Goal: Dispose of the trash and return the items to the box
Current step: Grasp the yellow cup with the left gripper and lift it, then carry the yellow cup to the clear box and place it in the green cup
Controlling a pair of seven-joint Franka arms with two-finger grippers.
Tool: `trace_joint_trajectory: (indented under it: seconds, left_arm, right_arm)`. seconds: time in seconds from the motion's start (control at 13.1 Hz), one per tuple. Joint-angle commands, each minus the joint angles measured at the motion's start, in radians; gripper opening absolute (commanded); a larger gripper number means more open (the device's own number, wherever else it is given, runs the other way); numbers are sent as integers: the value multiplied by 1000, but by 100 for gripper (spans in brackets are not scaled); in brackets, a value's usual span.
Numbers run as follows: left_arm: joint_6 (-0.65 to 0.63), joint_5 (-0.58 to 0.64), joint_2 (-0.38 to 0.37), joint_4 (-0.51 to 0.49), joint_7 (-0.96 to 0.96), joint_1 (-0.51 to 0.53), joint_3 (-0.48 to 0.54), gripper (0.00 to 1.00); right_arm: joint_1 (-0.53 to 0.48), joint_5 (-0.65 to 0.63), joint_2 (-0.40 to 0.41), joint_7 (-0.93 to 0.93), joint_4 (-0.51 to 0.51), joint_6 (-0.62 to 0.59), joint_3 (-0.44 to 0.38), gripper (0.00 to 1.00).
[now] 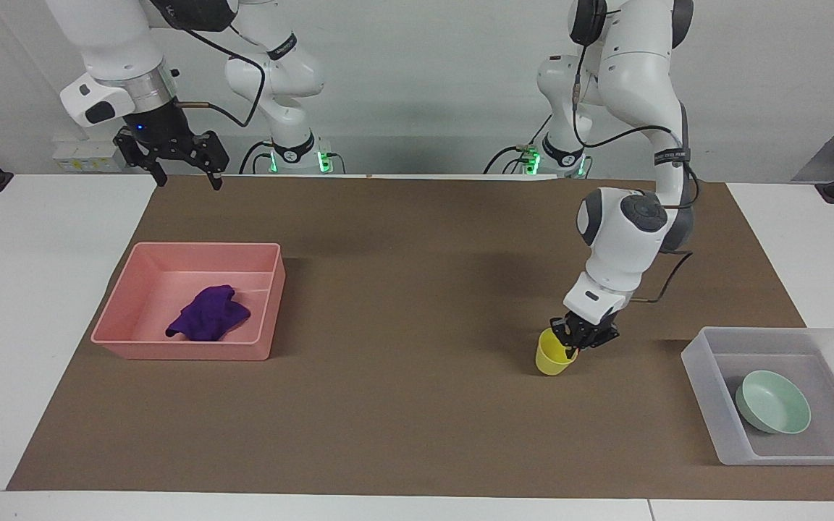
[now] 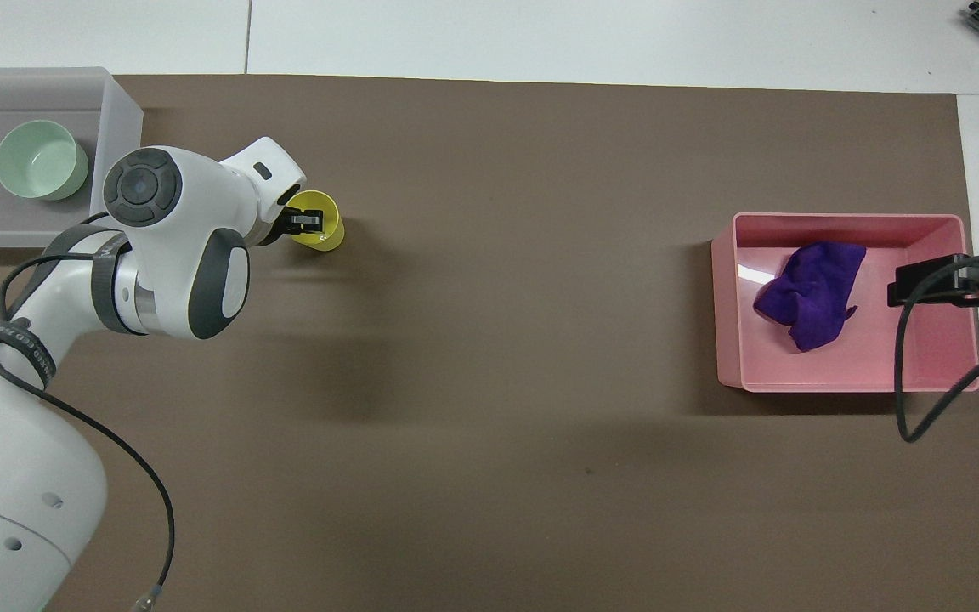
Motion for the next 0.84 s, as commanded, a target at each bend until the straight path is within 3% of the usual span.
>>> trace_joint_trajectory:
  seconds: [0.0, 0.53, 0.76]
  left_arm:
    - [-23, -11, -71, -11, 1, 37, 9, 0]
    - [-61, -8, 2, 227, 92, 285, 6, 0]
    - [-139, -9, 129, 450, 101, 377, 5, 0]
  right_arm:
    - [-6, -5, -9, -26, -5, -14, 2, 100]
    - [-6, -5, -9, -18, -5, -28, 3, 100]
    - [-9, 12, -12, -24, -5, -26, 0, 100]
